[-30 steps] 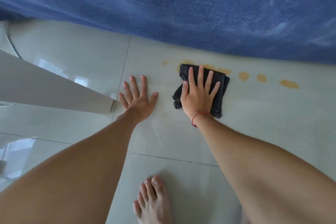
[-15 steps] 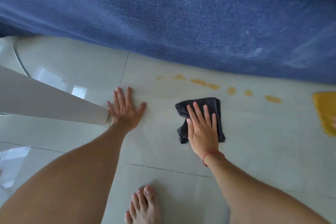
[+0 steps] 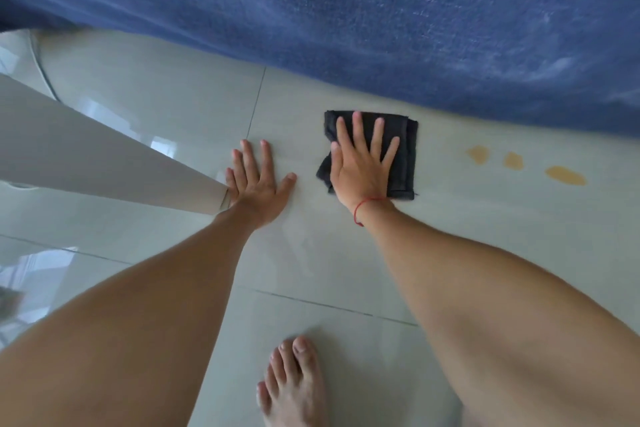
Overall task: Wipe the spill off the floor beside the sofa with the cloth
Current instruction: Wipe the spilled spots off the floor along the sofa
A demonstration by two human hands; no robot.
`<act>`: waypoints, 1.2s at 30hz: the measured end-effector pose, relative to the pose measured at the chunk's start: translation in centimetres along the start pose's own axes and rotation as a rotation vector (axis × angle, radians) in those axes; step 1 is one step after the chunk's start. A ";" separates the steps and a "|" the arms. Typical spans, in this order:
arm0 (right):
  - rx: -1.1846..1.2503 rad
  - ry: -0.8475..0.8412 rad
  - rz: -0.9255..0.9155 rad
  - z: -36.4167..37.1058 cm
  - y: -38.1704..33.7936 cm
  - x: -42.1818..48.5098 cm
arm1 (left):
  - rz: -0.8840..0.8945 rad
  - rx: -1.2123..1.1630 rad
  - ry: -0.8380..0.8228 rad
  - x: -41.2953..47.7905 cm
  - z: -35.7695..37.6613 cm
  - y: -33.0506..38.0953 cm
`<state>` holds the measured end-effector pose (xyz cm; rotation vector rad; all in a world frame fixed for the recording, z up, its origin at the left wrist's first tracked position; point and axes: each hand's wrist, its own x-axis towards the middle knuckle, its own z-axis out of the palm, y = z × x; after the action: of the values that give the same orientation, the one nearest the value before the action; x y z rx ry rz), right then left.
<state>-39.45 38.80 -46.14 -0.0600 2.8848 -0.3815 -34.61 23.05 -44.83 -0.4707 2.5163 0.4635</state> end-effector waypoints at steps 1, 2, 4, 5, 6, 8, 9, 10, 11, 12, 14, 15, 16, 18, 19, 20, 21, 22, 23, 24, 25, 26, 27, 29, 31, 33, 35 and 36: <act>0.002 -0.008 -0.037 0.3 -0.4 -0.7 | 0.002 0.003 -0.007 0.0 0.0 0.0; 0.005 -0.018 -0.065 0.6 -0.5 -1.5 | 0.003 0.002 -0.019 0.0 -0.1 0.0; 0.002 -0.039 -0.136 0.7 0.1 -3.7 | -0.001 0.000 -0.047 0.0 -0.3 0.0; -0.001 -0.050 -0.176 0.6 0.8 -4.9 | -0.006 0.001 -0.056 -0.1 -0.5 -0.1; -0.007 -0.059 -0.209 0.5 1.9 -5.9 | -0.010 0.001 -0.064 -0.2 -0.6 -0.1; -0.027 -0.064 -0.218 0.1 4.6 -7.6 | -0.005 0.002 -0.065 -0.2 -0.7 0.0; -0.033 -0.060 -0.197 -0.2 6.0 -8.0 | -0.004 -0.004 -0.057 -0.2 -0.7 0.1; -0.041 -0.056 -0.165 -0.6 7.1 -8.1 | -0.005 -0.013 -0.050 -0.2 -0.8 0.1; -0.051 -0.054 -0.127 -0.9 7.9 -7.9 | -0.005 -0.019 -0.043 -0.3 -0.8 0.1; -0.064 -0.045 -0.090 -1.1 8.2 -7.4 | -0.005 -0.020 -0.036 -0.4 -0.7 0.2; -0.081 -0.027 -0.018 -1.3 7.9 -5.9 | -0.003 -0.022 -0.026 -0.4 -0.6 0.2; -0.082 -0.024 0.008 -1.3 7.3 -4.9 | -0.001 -0.022 -0.022 -0.4 -0.5 0.2; -0.073 -0.021 0.019 -1.2 6.6 -3.8 | 0.000 -0.021 -0.019 -0.3 -0.5 0.1; -0.031 -0.009 0.020 -1.1 4.8 -1.7 | 0.003 -0.021 -0.025 -0.2 -0.5 0.1; -0.014 -0.005 0.015 -0.9 3.8 -0.8 | 0.002 -0.020 -0.032 -0.2 -0.5 0.0; -0.004 -0.001 0.003 -0.6 2.7 -0.2 | 0.003 -0.017 -0.038 -0.2 -0.5 0.0; 0.006 0.000 -0.010 -0.3 1.5 0.1 | 0.004 -0.014 -0.044 -0.1 -0.5 0.1; 0.018 -0.003 -0.025 0.0 0.2 0.2 | 0.003 -0.013 -0.050 -0.2 -0.6 0.0; 0.028 -0.011 -0.040 0.3 -0.8 -0.1 | 0.000 -0.011 -0.055 -0.2 -0.6 0.0; 0.033 -0.023 -0.057 0.6 -1.5 -0.5 | -0.003 -0.010 -0.059 -0.3 -0.7 0.0; 0.032 -0.035 -0.078 0.8 -1.9 -1.1 | -0.003 -0.010 -0.061 -0.3 -0.7 0.0; 0.030 -0.046 -0.100 0.9 -1.9 -1.6 | -0.002 -0.012 -0.062 -0.3 -0.7 0.0; 0.027 -0.056 -0.122 1.0 -1.6 -2.1 | -0.005 -0.013 -0.064 -0.3 -0.7 0.1; 0.021 -0.055 -0.163 1.0 -0.5 -3.4 | -0.019 -0.003 -0.065 -0.3 -0.8 0.1; 0.018 -0.043 -0.187 0.9 0.7 -5.1 | -0.042 0.016 -0.052 -0.4 -0.7 0.3; 0.028 -0.037 -0.185 0.9 2.1 -6.8 | -0.064 0.012 -0.008 -0.6 -0.5 0.9; 0.041 -0.034 -0.154 0.7 3.9 -8.4 | -0.081 -0.008 0.052 -0.9 -0.2 2.2; 0.041 -0.033 -0.130 0.6 5.0 -9.2 | -0.067 -0.001 0.072 -1.1 0.0 3.1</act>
<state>-30.40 44.07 -45.98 -0.2462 2.8476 -0.4581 -35.02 26.01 -43.50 -0.5802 2.5605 0.4299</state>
